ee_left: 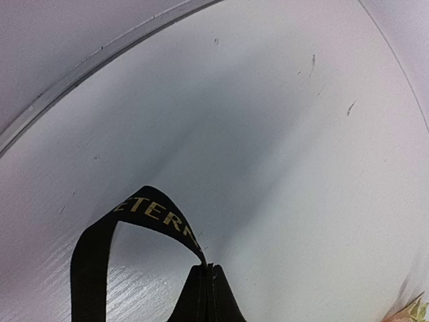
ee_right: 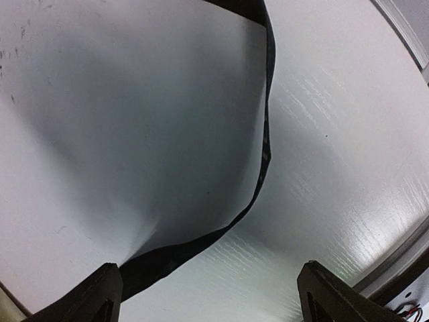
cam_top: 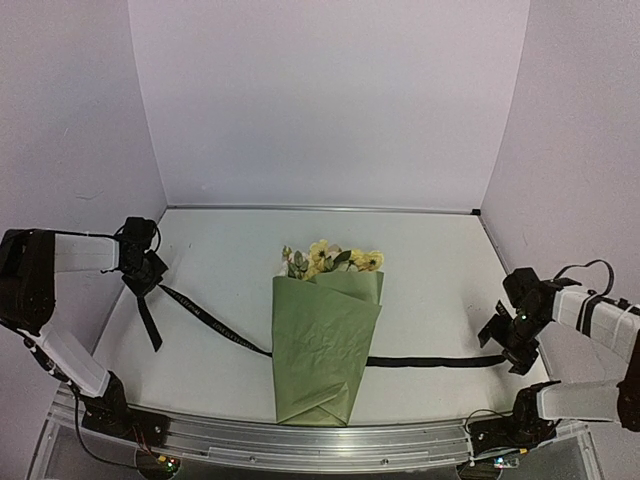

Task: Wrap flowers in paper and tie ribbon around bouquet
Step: Cross the ribbon over the folded bouquet.

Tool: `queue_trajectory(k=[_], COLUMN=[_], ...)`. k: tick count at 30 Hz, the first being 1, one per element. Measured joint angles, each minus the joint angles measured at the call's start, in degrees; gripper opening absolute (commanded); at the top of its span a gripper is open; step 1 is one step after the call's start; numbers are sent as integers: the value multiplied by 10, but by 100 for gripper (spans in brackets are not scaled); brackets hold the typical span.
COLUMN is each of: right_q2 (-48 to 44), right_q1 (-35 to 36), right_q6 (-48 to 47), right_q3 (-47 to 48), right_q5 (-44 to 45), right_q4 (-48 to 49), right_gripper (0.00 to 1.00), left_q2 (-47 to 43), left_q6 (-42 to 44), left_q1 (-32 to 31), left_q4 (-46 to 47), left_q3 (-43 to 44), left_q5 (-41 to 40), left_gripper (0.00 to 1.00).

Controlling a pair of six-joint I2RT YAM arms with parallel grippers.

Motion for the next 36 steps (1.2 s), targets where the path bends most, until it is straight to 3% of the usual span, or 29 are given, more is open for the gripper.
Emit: queue_trajectory(k=[8, 14, 22, 32, 36], right_q2=[63, 95, 149, 208, 220], right_q1=[-84, -115, -148, -170, -170], right_q6=[9, 3, -18, -28, -26], right_q3=[20, 33, 60, 74, 75], right_q5=[-28, -31, -32, -47, -50], right_q4=[27, 34, 42, 60, 63], right_gripper=[85, 83, 72, 57, 35], left_q2=[-36, -41, -48, -53, -64], left_q6=[10, 10, 10, 10, 12], left_q1=[0, 0, 0, 0, 0], left_q4=[17, 23, 26, 25, 25], left_q3=[-17, -28, -29, -29, -29], left_q5=[-10, -10, -11, -19, -22], left_gripper=[0, 0, 0, 0, 0])
